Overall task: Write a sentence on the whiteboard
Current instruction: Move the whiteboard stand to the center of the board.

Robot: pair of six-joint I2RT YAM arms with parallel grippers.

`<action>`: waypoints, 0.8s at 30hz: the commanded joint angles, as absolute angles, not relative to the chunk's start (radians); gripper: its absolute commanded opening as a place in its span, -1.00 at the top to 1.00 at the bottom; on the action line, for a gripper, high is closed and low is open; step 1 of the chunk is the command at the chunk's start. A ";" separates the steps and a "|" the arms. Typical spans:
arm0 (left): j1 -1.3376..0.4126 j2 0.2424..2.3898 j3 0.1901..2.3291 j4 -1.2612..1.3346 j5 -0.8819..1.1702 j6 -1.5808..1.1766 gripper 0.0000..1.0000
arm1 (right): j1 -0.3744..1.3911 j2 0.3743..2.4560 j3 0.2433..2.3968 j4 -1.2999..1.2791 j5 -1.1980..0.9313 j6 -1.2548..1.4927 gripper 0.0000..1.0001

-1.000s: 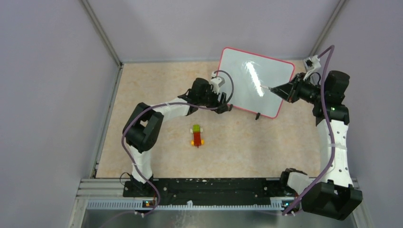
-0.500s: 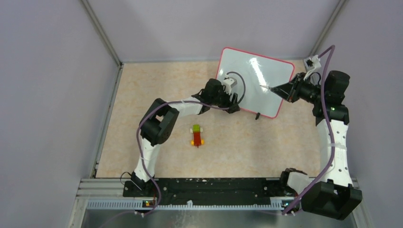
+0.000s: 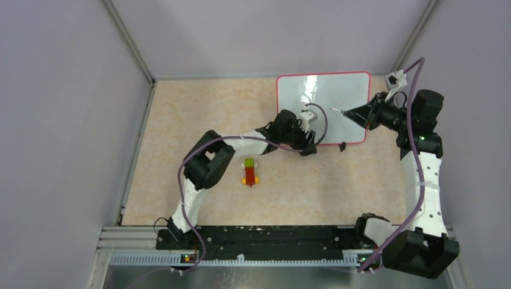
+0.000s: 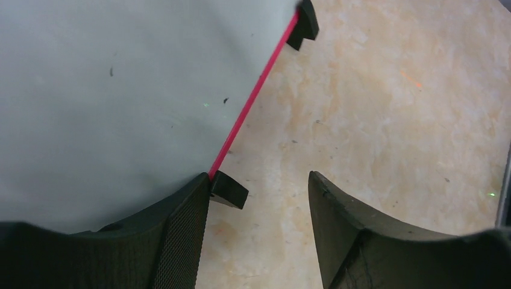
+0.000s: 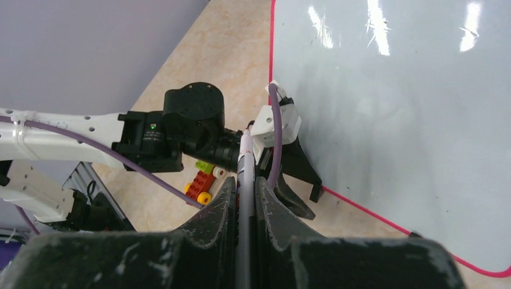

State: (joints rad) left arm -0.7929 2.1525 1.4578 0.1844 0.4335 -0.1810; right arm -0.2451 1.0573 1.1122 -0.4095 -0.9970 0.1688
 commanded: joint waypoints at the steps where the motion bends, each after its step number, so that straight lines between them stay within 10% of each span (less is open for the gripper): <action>1: -0.841 2.166 1.485 0.222 0.486 -0.189 -0.29 | -0.257 1.050 1.121 -0.380 -1.015 0.170 1.00; 17: -0.886 1.986 1.435 0.098 0.522 -0.030 -0.39 | -0.409 1.084 1.202 -0.283 -1.025 0.290 1.00; 24: -0.890 2.046 1.712 -0.389 0.789 0.640 -0.59 | -0.502 1.126 1.167 -0.096 -1.059 0.467 1.00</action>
State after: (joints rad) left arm -0.8795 2.0373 1.5215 -0.0673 0.5930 0.1703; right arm -0.4767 1.1133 1.1503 -0.2455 -1.0233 0.3527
